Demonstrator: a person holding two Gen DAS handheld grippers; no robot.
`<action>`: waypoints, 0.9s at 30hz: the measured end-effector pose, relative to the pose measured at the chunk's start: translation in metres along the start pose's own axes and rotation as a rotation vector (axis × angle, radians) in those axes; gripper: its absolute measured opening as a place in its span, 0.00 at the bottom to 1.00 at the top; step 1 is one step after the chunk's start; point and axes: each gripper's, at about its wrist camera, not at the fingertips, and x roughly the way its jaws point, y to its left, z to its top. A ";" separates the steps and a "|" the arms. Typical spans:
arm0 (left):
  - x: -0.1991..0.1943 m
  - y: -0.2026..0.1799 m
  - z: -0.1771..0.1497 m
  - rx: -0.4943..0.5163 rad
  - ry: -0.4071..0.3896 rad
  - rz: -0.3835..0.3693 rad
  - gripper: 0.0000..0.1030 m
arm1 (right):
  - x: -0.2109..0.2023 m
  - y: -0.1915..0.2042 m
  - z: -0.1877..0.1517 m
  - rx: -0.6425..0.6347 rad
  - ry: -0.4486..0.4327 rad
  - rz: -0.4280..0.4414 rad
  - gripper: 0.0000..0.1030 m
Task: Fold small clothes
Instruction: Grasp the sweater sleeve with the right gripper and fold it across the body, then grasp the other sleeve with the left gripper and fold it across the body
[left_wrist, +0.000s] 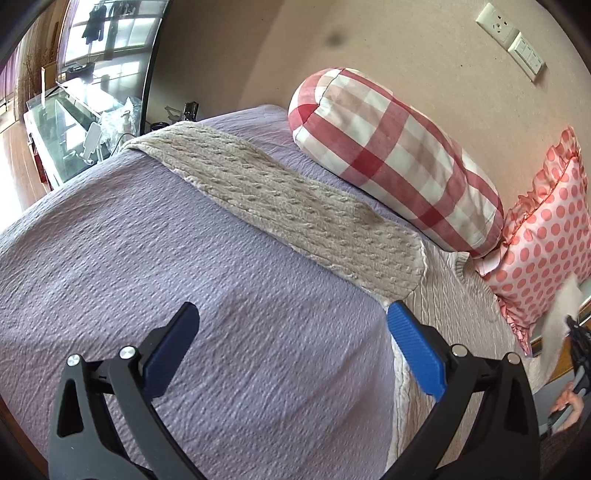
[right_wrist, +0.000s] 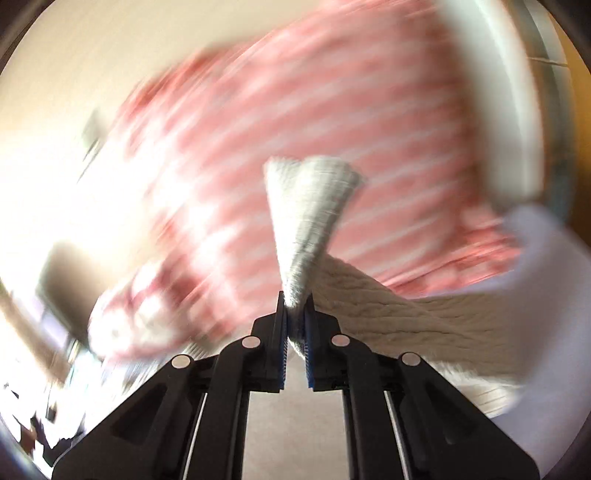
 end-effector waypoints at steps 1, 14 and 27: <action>-0.001 0.002 0.002 -0.004 -0.007 -0.003 0.98 | 0.030 0.032 -0.020 -0.051 0.084 0.037 0.08; 0.002 0.030 0.040 -0.060 -0.024 0.042 0.98 | 0.099 0.136 -0.140 -0.307 0.499 0.142 0.75; 0.066 0.094 0.098 -0.403 0.019 -0.096 0.84 | 0.016 0.077 -0.112 -0.167 0.384 0.200 0.87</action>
